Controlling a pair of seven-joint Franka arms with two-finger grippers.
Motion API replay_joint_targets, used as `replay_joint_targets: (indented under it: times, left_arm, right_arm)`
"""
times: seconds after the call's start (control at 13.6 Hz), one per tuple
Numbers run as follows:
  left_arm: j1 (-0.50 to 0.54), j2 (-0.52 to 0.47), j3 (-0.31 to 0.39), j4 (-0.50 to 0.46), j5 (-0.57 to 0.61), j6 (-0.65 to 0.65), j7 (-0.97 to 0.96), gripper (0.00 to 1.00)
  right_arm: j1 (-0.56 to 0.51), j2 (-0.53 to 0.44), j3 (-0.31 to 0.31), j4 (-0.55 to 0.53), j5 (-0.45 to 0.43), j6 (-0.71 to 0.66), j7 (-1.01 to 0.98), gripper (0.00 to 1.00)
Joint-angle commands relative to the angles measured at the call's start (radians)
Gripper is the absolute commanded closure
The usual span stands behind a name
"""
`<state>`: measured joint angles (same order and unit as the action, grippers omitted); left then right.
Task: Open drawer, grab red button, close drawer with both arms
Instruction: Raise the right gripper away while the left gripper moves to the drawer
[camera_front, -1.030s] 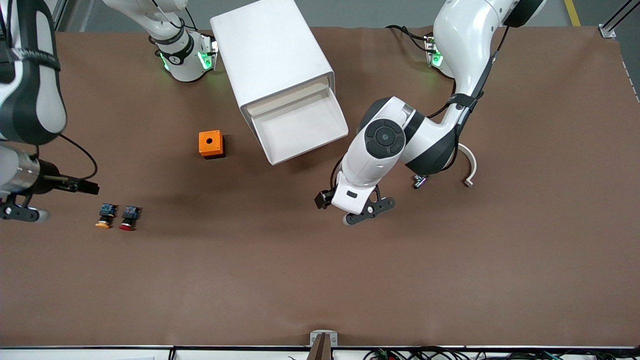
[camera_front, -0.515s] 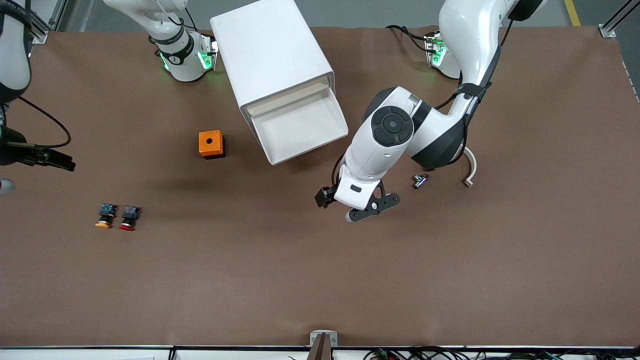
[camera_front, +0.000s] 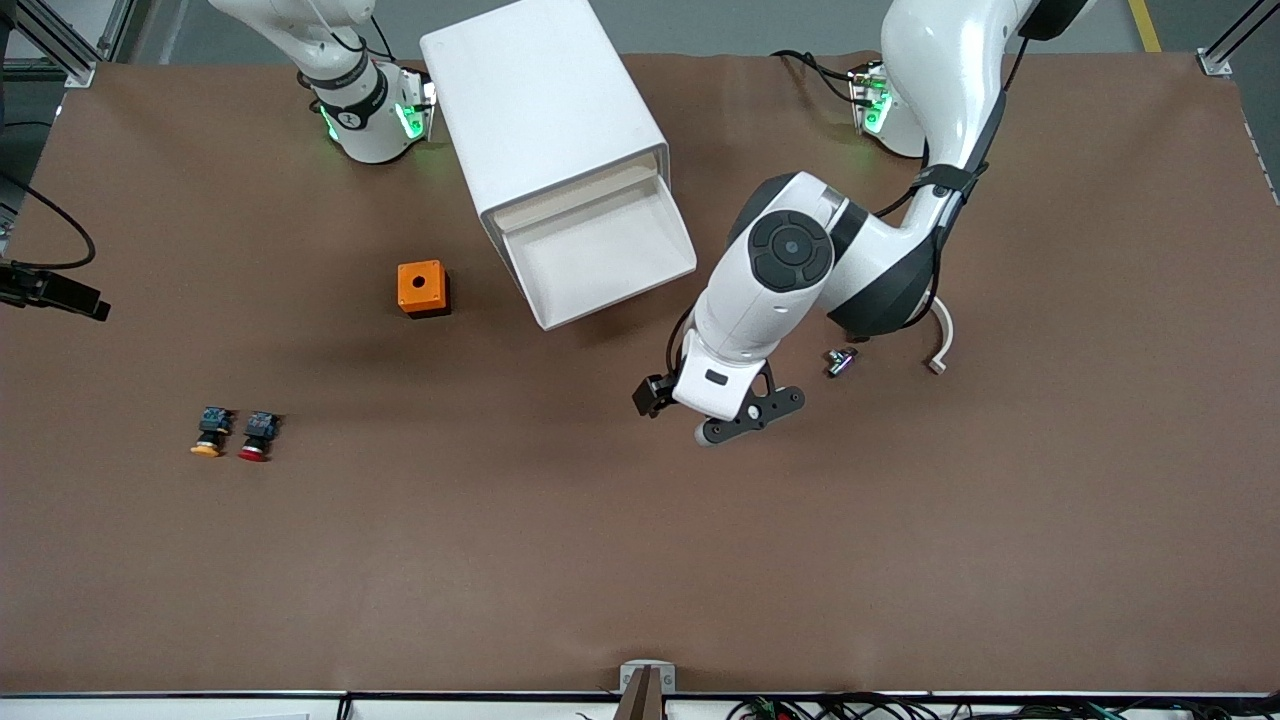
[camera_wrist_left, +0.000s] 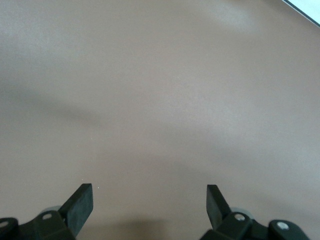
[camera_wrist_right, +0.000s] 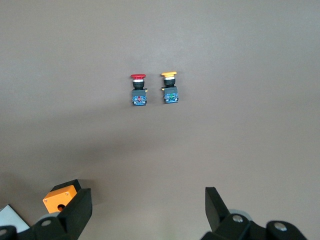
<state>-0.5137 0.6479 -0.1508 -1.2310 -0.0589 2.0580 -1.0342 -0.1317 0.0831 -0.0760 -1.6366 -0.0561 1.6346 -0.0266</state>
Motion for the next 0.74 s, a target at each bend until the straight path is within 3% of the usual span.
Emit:
replay_joint_targets:
  times: [0.0,0.66]
  left_arm:
    - [-0.018,-0.005,0.000,-0.015,0.008,-0.002,-0.050,0.00]
    - [-0.114,0.105,0.010,-0.016,0.019,0.065,-0.066,0.00]
  right_arm:
    - [-0.017,-0.020,0.013,-0.006,0.005,-0.007,-0.006,0.00]
    - [-0.026,-0.006,0.015,0.187,0.015,-0.123,0.008,0.00]
